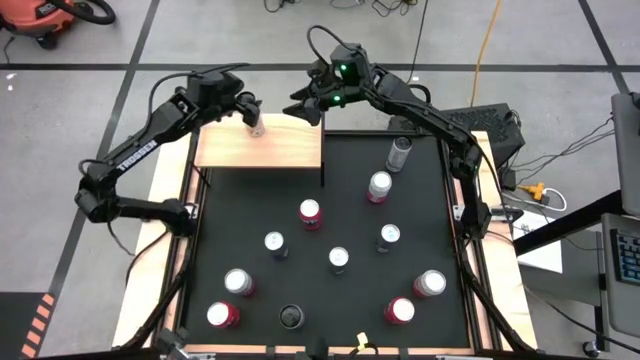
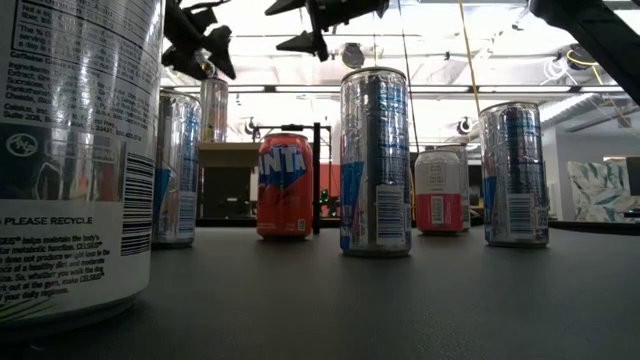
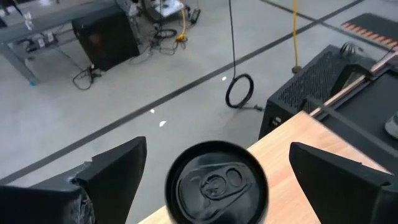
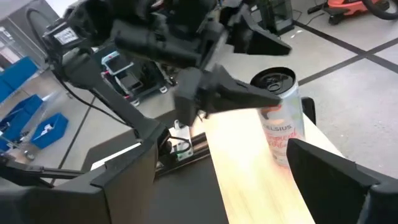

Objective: Place canned beverage on shelf
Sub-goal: Put the middle white yellow soda can on the shelf

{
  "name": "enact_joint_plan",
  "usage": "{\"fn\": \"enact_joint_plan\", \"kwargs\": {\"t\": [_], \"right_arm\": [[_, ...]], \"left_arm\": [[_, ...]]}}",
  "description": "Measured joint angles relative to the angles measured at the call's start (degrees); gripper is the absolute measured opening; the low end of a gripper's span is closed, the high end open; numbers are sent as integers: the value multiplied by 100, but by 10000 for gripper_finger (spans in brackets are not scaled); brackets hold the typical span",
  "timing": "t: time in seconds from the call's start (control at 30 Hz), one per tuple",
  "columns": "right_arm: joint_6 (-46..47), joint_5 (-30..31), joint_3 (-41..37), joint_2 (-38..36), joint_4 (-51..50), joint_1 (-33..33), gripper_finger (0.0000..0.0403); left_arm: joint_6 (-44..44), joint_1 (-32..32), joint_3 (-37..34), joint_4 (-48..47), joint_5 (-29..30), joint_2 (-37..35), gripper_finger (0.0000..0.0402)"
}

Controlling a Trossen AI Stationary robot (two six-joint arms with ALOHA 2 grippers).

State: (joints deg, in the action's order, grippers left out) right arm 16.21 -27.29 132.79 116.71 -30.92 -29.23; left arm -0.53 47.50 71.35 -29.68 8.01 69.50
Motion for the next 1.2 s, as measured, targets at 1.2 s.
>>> {"fn": "enact_joint_plan", "kwargs": {"t": [1.2], "right_arm": [[131, -490, -7, -1, -311, 9, 338]], "left_arm": [[-1, 90, 44, -555, -90, 165, 248]]}}
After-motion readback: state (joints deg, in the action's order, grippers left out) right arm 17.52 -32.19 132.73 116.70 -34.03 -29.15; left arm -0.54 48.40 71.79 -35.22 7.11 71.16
